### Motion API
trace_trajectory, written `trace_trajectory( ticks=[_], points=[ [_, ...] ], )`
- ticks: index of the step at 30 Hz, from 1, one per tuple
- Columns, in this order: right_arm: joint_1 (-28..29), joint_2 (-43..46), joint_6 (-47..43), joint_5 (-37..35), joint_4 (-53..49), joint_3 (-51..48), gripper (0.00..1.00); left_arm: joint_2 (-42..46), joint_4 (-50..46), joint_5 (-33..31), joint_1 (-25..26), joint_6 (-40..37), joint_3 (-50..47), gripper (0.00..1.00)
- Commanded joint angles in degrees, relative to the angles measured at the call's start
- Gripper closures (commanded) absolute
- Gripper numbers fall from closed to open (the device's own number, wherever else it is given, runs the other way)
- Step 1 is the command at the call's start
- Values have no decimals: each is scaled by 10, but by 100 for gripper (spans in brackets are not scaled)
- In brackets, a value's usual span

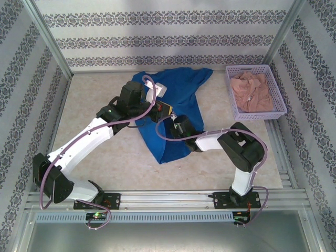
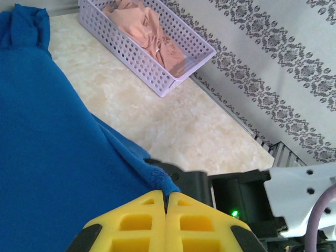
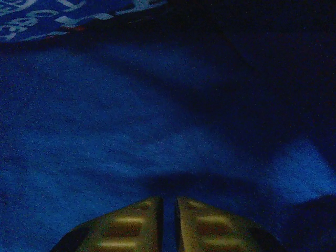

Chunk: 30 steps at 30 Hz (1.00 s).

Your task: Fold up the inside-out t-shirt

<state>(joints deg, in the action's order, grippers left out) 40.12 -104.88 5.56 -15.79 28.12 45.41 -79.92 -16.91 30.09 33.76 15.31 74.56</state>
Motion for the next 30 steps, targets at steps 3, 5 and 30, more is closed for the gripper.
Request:
trace_trajectory(
  ticks=[3, 5, 30],
  points=[
    [-4, -20, 7, -13, -47, 42, 78, -3, 20, 32, 8, 13, 41, 100],
    [-23, -15, 27, 3, -70, 56, 76, 7, 12, 25, 8, 8, 38, 100],
    [-80, -8, -13, 135, -124, 121, 61, 71, 66, 27, 16, -1, 30, 100]
  ],
)
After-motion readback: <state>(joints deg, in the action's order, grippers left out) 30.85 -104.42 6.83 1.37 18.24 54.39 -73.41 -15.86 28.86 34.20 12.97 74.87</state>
